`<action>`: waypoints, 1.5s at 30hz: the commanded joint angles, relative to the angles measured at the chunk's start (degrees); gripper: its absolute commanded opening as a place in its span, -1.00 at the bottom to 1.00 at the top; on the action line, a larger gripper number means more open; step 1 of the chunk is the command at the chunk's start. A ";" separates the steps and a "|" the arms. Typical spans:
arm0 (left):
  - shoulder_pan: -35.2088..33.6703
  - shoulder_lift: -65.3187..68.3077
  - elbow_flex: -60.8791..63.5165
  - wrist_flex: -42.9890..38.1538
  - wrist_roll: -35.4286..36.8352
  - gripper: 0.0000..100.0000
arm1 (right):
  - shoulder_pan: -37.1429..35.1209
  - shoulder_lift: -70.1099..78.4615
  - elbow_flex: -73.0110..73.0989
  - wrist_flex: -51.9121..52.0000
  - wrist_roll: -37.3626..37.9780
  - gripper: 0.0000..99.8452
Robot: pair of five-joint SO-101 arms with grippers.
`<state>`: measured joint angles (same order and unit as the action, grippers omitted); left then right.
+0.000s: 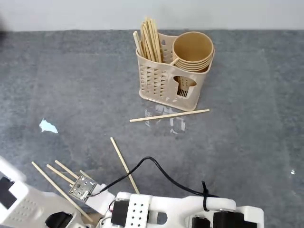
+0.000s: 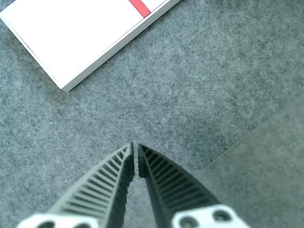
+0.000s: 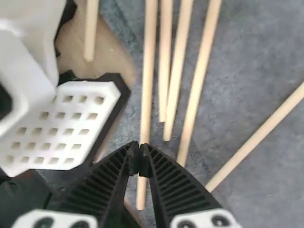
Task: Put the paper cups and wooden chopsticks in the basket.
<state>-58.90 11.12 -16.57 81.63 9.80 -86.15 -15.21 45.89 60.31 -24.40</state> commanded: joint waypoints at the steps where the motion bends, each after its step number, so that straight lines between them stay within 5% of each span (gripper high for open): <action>1: -0.35 -2.64 -0.40 -1.05 -0.70 -0.97 | -1.98 -2.77 -0.35 -0.13 -5.80 -0.98; 11: -0.35 -2.64 -0.40 -0.97 -0.70 -0.97 | -1.45 -2.68 0.35 -0.22 -8.79 -0.98; 25: -0.35 -2.64 -0.40 -0.88 -0.70 -0.97 | 0.31 -2.86 11.25 -15.43 -11.69 -0.98; 37: -0.35 -2.64 -0.40 -1.14 -0.70 -0.97 | 0.31 -3.56 10.02 -14.55 -11.60 -0.98; 45: -0.35 -2.64 -0.40 -1.14 -0.70 -0.97 | -0.31 -10.42 3.87 -2.86 -14.24 -0.98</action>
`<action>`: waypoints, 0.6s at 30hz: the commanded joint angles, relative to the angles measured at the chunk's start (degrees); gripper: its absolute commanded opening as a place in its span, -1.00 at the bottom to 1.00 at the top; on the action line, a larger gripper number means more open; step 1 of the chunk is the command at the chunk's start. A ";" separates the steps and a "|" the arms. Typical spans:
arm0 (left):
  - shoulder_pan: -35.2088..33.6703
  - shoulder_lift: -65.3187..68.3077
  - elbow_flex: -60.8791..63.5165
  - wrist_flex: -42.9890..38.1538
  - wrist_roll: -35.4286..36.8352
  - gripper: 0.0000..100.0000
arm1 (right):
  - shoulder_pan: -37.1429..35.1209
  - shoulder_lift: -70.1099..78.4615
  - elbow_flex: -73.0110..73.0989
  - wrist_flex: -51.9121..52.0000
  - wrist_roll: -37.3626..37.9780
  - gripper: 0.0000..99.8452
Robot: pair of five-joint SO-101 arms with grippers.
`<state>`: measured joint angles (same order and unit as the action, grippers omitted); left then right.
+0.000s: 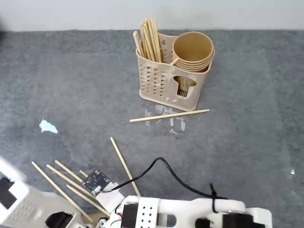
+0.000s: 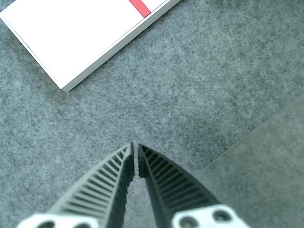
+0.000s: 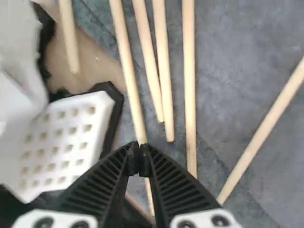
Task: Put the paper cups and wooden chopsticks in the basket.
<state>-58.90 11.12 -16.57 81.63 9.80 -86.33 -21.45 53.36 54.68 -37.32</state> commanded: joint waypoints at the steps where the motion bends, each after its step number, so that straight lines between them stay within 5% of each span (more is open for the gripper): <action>1: -0.35 -2.64 -0.40 -1.14 -0.70 -0.97 | -0.84 -4.70 -3.34 3.12 -1.49 -0.98; 8: -0.09 -2.64 -0.40 -1.14 -0.70 -0.97 | -5.93 -3.30 1.93 -3.56 -1.67 -0.98; 18: -0.35 -2.64 -0.40 -1.05 -0.70 -0.97 | -3.38 5.85 3.43 -8.66 -1.67 -0.98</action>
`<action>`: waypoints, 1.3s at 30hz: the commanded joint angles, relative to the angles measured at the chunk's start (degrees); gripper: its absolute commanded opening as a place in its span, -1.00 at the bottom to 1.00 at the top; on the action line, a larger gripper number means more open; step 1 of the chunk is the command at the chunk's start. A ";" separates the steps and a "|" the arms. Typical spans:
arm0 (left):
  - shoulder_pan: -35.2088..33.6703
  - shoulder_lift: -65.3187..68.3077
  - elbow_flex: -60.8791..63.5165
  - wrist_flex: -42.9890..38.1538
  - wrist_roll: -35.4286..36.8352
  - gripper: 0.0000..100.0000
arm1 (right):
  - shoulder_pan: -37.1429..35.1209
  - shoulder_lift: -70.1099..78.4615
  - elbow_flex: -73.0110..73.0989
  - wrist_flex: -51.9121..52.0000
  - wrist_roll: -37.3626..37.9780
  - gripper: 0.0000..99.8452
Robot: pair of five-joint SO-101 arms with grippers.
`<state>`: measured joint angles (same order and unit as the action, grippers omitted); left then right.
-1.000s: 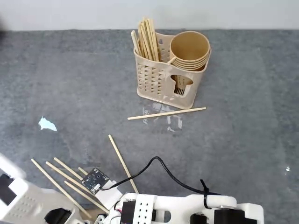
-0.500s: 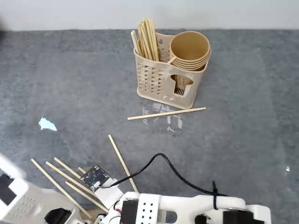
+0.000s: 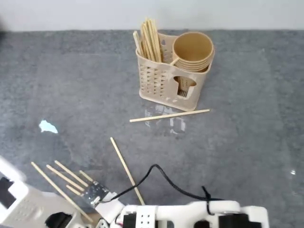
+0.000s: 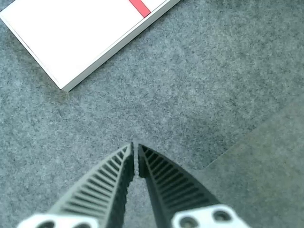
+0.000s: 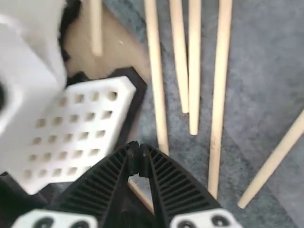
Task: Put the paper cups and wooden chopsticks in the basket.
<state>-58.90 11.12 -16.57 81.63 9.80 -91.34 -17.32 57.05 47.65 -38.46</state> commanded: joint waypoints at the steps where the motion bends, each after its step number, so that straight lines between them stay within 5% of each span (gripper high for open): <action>1: -0.35 -2.64 -0.40 -1.05 -0.70 -0.97 | 2.95 2.77 -0.26 -2.24 -0.44 -0.98; 22: -0.35 -2.64 -0.40 -0.88 -0.70 -0.97 | 25.01 -2.59 -1.05 -3.21 8.09 -0.98; 39: -0.35 -2.64 -0.40 -1.05 -0.70 -0.97 | 19.65 -4.88 -5.10 -10.42 8.97 -0.98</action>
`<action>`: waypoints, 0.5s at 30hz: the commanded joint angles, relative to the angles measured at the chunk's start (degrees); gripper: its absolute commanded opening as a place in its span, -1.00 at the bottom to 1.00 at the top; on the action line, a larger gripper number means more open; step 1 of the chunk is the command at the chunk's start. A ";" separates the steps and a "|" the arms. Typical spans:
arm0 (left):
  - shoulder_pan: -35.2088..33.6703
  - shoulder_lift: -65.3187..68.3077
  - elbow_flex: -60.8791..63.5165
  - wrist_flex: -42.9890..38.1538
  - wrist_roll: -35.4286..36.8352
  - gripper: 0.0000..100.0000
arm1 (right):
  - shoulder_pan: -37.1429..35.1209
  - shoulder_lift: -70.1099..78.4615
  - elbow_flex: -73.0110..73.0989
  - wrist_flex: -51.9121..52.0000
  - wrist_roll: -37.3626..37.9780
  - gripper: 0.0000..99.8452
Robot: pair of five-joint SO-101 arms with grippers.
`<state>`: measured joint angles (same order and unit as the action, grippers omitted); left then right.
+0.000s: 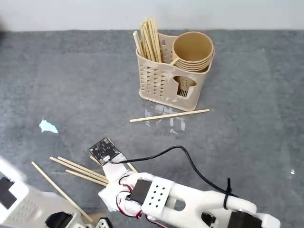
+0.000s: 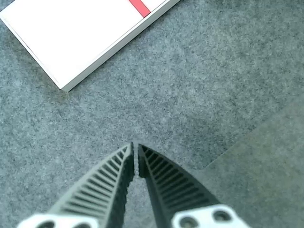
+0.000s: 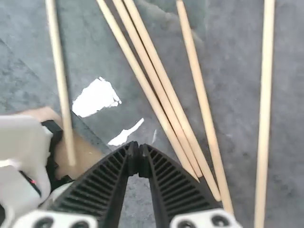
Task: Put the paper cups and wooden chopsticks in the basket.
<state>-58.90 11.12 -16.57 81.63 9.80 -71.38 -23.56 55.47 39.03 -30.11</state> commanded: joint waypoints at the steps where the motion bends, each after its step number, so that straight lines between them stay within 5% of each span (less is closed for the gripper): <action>1: -0.35 -2.64 -0.40 -1.05 -0.70 -0.97 | -0.48 2.51 -3.52 -2.24 0.62 -0.98; 8: -0.26 -2.64 -0.40 -1.05 -0.70 -0.97 | 0.13 9.71 -3.52 -4.70 2.55 -0.98; 15: -0.26 -2.64 -0.40 -0.88 -0.70 -0.97 | 9.63 10.95 -4.40 -4.79 7.74 -0.98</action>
<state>-58.90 11.12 -16.57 81.63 9.80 -66.11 -12.66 54.15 35.16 -25.01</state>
